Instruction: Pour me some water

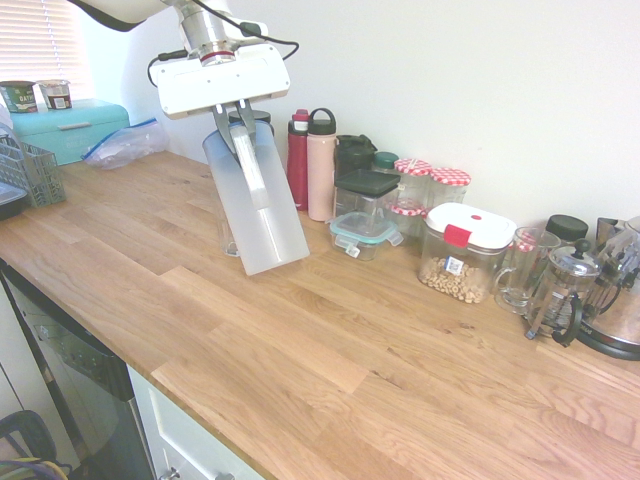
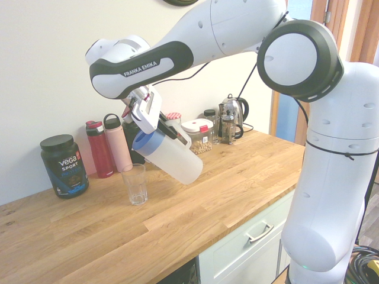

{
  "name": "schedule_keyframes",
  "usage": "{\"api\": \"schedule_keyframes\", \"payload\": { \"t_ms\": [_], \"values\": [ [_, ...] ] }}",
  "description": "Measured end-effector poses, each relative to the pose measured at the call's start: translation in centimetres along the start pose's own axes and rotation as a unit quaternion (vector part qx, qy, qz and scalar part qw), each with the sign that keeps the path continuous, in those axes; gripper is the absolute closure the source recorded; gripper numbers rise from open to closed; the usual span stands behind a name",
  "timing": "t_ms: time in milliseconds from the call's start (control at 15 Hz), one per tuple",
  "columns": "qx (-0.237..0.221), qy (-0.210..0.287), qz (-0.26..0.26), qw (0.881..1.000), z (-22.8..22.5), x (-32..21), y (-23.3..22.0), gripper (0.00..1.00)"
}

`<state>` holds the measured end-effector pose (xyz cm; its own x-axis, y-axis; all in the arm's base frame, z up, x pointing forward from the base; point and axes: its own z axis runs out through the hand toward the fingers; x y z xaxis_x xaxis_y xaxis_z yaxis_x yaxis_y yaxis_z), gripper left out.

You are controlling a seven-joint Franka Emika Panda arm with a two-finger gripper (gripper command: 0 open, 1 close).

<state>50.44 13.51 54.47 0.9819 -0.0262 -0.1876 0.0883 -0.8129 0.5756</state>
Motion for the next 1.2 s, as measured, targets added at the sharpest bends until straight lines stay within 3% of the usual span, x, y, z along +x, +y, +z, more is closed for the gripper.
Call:
{"api": "schedule_keyframes", "payload": {
  "t_ms": [667,1200],
  "values": [
    [-0.107,-0.032,-0.044,0.993,-0.1,0.9,-5.5,1.0],
    [-0.165,-0.043,-0.042,0.984,0.2,0.9,-5.9,1.0]
  ]
}}
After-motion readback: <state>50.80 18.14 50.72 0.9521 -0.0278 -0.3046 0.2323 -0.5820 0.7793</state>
